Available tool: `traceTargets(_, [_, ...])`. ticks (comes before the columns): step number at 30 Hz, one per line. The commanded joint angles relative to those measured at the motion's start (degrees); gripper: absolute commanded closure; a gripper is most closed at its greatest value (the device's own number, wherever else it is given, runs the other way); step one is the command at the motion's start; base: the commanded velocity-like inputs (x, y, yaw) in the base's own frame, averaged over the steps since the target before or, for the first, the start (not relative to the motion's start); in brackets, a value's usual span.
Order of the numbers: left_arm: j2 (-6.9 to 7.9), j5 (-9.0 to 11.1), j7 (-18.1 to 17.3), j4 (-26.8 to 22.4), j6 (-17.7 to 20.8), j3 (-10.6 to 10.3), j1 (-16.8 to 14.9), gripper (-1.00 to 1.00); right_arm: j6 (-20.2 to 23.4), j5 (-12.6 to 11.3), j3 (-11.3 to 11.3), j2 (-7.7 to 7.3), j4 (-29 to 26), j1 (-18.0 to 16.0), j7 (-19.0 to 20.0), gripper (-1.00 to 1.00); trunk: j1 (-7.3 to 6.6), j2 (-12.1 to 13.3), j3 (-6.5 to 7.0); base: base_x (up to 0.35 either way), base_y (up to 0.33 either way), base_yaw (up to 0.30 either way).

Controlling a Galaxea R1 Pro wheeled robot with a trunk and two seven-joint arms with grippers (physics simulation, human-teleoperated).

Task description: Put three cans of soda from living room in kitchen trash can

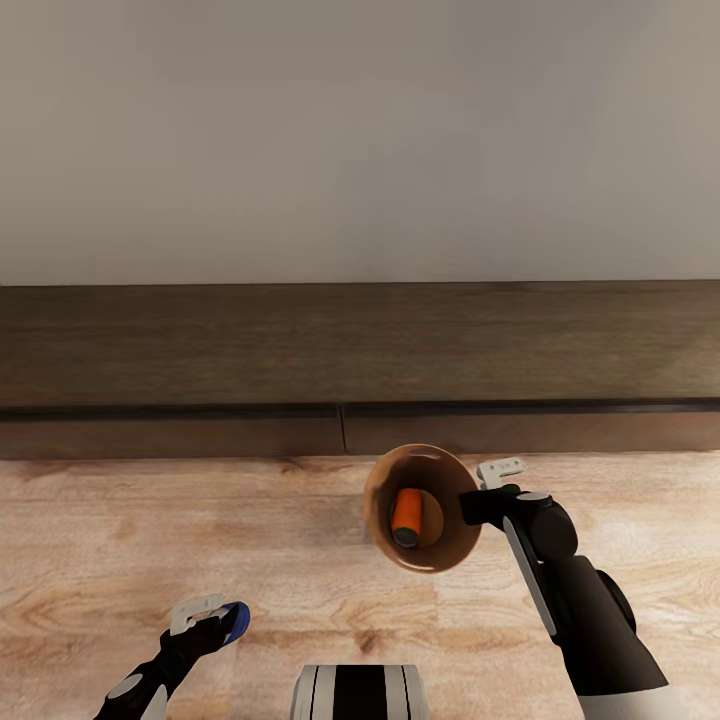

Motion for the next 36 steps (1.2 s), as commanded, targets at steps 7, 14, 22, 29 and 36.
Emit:
traceTargets(7, [0.00, 0.0, 0.0, 0.0, 0.0, 0.0, 0.0, -1.00, 0.0, -1.0, 0.1, 0.14, 0.0, 0.0, 0.3, 1.00, 0.00, 0.0, 0.00, 0.000, 0.000, 0.000])
traceTargets(14, [0.00, 0.0, 0.0, 0.0, 0.0, 0.0, 0.0, -1.00, 0.0, -1.1, 4.1, 0.18, 0.0, 0.2, 0.3, 1.00, 0.00, 0.0, 0.00, 0.000, 0.000, 0.000])
traceTargets(22, [0.00, 0.0, 0.0, 0.0, 0.0, 0.0, 0.0, -1.00, 0.0, -1.3, 6.7, 1.26, 0.0, 0.3, 0.3, 1.00, 0.00, 0.0, 0.00, 0.000, 0.000, 0.000])
traceTargets(29, [0.00, 0.0, 0.0, 0.0, 0.0, 0.0, 0.0, -1.00, 0.0, -1.3, 9.5, 1.90, 0.0, 0.3, 0.3, 1.00, 0.00, 0.0, 0.00, 0.000, 0.000, 0.000])
traceTargets(36, [0.00, 0.0, 0.0, 0.0, 0.0, 0.0, 0.0, -1.00, 0.0, -1.4, 10.0, 2.81, -0.9, 0.3, 0.3, 1.00, 0.00, 0.0, 0.00, 0.000, 0.000, 0.000])
